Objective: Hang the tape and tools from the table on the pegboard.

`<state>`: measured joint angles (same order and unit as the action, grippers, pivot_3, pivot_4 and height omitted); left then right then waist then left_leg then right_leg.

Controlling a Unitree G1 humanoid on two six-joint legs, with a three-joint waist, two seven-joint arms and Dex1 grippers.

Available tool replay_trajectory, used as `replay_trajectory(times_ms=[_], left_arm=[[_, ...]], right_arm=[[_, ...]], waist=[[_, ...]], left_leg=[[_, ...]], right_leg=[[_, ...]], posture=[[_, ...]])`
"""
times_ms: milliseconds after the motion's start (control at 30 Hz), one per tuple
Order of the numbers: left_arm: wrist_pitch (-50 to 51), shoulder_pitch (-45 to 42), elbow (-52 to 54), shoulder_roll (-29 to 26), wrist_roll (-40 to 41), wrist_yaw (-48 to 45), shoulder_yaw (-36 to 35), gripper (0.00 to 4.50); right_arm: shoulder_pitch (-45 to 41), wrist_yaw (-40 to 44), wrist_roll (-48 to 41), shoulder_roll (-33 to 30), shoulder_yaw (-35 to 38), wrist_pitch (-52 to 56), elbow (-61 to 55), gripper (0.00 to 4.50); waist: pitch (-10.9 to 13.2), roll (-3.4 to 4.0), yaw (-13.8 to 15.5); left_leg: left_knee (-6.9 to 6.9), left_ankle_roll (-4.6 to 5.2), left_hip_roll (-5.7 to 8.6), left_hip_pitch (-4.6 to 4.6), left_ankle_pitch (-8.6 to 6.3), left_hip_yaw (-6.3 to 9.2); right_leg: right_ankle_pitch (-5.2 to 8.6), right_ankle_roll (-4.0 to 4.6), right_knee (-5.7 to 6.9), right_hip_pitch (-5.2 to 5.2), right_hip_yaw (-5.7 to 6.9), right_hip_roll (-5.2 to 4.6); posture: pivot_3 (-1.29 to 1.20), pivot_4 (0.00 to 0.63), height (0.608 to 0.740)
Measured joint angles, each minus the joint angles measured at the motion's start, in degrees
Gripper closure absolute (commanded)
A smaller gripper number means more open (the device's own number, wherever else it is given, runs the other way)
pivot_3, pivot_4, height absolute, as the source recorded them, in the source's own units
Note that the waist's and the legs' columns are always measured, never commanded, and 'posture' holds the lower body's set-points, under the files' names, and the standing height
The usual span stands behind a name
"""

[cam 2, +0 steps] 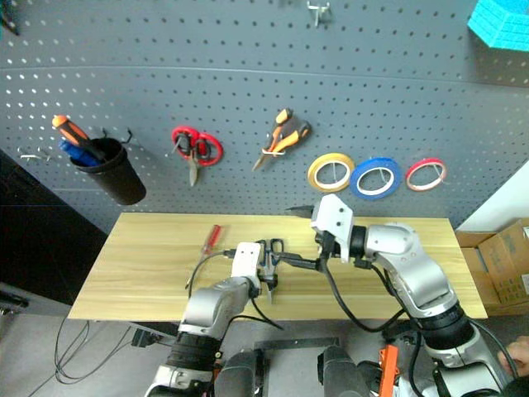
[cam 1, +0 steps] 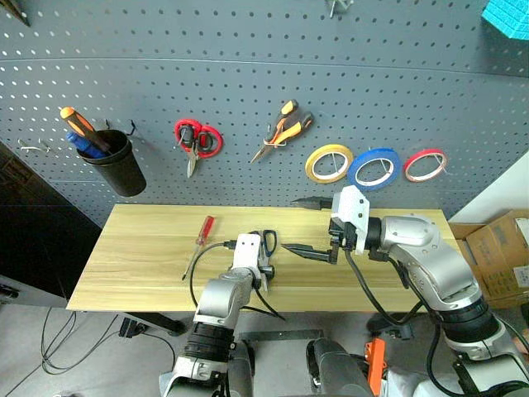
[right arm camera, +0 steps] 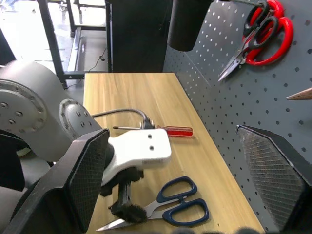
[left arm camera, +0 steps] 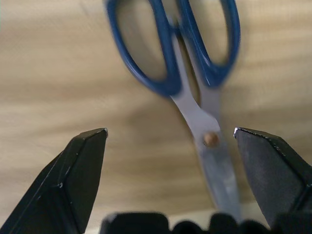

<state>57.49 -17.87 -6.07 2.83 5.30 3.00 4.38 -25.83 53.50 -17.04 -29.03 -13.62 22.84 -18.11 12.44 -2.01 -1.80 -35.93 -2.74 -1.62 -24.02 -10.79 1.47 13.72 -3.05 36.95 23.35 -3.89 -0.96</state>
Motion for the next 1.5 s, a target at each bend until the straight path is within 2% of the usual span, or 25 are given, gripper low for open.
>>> replay_trajectory(times_ms=[200,500,933,1067,1267,1300,1367,1400,1500], left_arm=[[0.80,-2.04,-1.61,1.89,0.11,-0.36,-0.42,0.00],[4.21,-3.52,-1.60,3.52,0.01,4.67,-4.13,0.00],[4.92,-3.51,-1.52,3.74,0.01,6.30,-4.16,0.00],[5.83,-3.55,-1.42,4.06,-0.07,7.41,-4.79,0.85],[6.03,-3.46,-1.24,4.07,-0.12,7.82,-5.21,2.83],[6.03,-3.46,-1.24,4.10,-0.09,7.83,-5.36,3.29],[5.99,-3.48,-1.24,4.17,-0.01,7.86,-5.82,3.86],[5.96,-3.51,-1.26,4.23,0.04,7.86,-6.01,4.01],[5.93,-3.55,-1.26,4.29,0.09,7.93,-6.33,4.01]], right_arm=[[-0.17,2.43,0.00,-1.79,0.00,-0.14,-0.01,0.02],[-0.59,4.81,0.14,-3.21,-0.04,-1.72,0.06,0.02],[0.30,7.92,5.82,-6.54,-1.73,-9.92,5.74,0.02],[0.30,7.80,6.48,-6.52,-1.72,-10.04,6.59,0.00],[-0.09,7.69,6.75,-6.15,-1.71,-10.04,7.28,0.00],[-0.29,7.69,6.77,-6.11,-1.70,-10.04,7.34,0.00],[-0.62,7.70,6.79,-6.02,-1.70,-10.13,7.82,0.00],[-0.72,7.71,6.80,-5.98,-1.70,-10.22,8.24,0.00],[-0.76,7.84,6.89,-5.98,-1.71,-11.11,8.92,0.00]], waist=[[0.44,0.01,-0.13],[0.61,-0.10,-0.64],[0.73,-0.12,-1.33],[0.75,-0.13,-1.40],[0.77,-0.13,-1.39],[0.77,-0.13,-1.38],[0.77,-0.14,-1.36],[0.77,-0.14,-1.33],[0.77,-0.15,-1.31]], left_leg=[[0.02,-0.01,0.00,0.01,-0.01,0.00],[0.03,-0.04,-0.01,0.02,-0.02,0.01],[0.05,-0.06,0.00,0.03,-0.04,0.00],[0.07,-0.07,0.00,0.02,-0.04,0.00],[0.12,-0.11,0.04,-0.01,-0.07,0.00],[0.12,-0.11,0.05,-0.01,-0.07,0.00],[0.12,-0.11,0.05,-0.01,-0.07,0.00],[0.12,-0.11,0.05,-0.01,-0.07,0.01],[0.12,-0.11,0.05,-0.02,-0.08,0.01]], right_leg=[[0.02,-0.02,0.00,0.00,0.00,0.00],[0.03,-0.03,-0.01,0.01,0.01,0.00],[0.05,-0.04,-0.04,0.01,0.01,0.00],[0.06,-0.04,-0.06,0.03,0.00,-0.01],[0.11,-0.09,-0.08,0.04,0.01,-0.05],[0.11,-0.10,-0.09,0.04,0.01,-0.05],[0.11,-0.10,-0.09,0.04,0.01,-0.05],[0.11,-0.10,-0.09,0.04,0.02,-0.05],[0.11,-0.10,-0.09,0.04,0.02,-0.05]], posture=[[-0.04,0.249,0.740],[-0.04,0.249,0.740],[-0.05,0.249,0.740],[-0.05,0.246,0.740],[-0.04,0.240,0.740],[-0.04,0.239,0.740],[-0.04,0.237,0.740],[-0.03,0.235,0.740],[-0.03,0.233,0.740]])
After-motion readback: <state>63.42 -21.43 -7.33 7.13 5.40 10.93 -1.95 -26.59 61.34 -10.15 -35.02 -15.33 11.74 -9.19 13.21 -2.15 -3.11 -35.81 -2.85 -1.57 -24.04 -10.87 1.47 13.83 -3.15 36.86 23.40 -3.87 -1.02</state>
